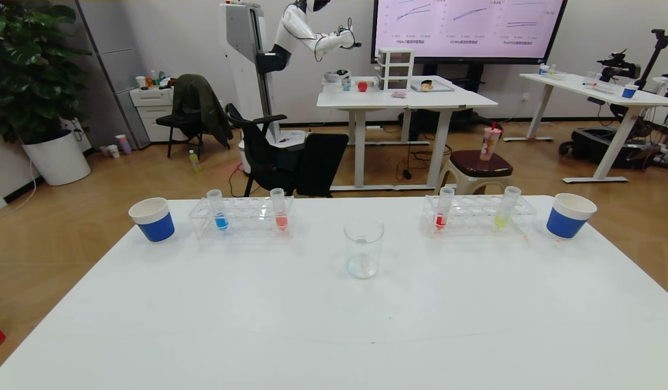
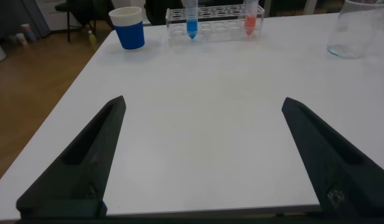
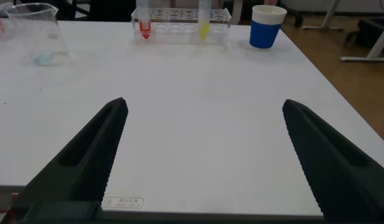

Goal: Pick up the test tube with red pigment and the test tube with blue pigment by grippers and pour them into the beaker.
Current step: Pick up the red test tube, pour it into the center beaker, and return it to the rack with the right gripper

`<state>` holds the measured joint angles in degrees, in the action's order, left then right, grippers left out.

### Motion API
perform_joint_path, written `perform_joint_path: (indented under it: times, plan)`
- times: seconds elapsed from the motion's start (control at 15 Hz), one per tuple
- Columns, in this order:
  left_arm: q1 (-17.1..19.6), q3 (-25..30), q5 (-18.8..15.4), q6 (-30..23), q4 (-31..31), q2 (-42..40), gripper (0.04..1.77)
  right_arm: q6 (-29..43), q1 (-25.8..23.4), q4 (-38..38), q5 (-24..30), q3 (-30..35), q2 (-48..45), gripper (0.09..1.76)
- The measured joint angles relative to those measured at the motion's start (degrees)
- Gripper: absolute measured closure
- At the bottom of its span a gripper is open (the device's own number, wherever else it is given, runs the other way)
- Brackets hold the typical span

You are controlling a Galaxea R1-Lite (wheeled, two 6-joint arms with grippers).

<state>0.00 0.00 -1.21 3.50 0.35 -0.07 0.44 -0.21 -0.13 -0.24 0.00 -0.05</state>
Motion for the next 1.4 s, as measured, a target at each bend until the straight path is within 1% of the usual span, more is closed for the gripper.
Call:
perform_joint_path:
  times: [0.2,0.33,0.47,0.67,0.8,0.93,1.07,1.4]
  plan:
    - [0.0,0.0,0.0,0.0,0.0,0.0,0.06,-0.1,-0.1,-1.4,0.1,-0.5,0.0,0.11]
    - [0.0,0.0,0.0,0.0,0.0,0.0,0.06,-0.1,-0.1,-1.4,0.2,-3.9,0.3,0.11]
    - [0.0,0.0,0.0,0.0,0.0,0.0,0.06,-0.1,-0.1,-2.1,0.5,-8.1,2.8,0.11]
    - [0.0,0.0,0.0,0.0,0.0,0.0,0.06,-0.1,0.2,-5.3,0.8,-15.1,12.0,0.11]
    - [0.0,0.0,0.0,0.0,0.0,0.0,0.06,-0.1,0.4,-9.6,0.9,-19.1,21.0,0.11]
    - [0.0,0.0,0.0,0.0,0.0,0.0,0.06,-0.1,1.1,-15.3,1.3,-21.6,30.3,0.11]
    - [0.0,0.0,0.0,0.0,0.0,0.0,0.06,-0.1,3.0,-23.6,1.7,-23.1,40.8,0.11]
    - [0.0,0.0,0.0,0.0,0.0,0.0,0.06,0.0,7.5,-50.6,1.8,-24.9,68.8,0.11]
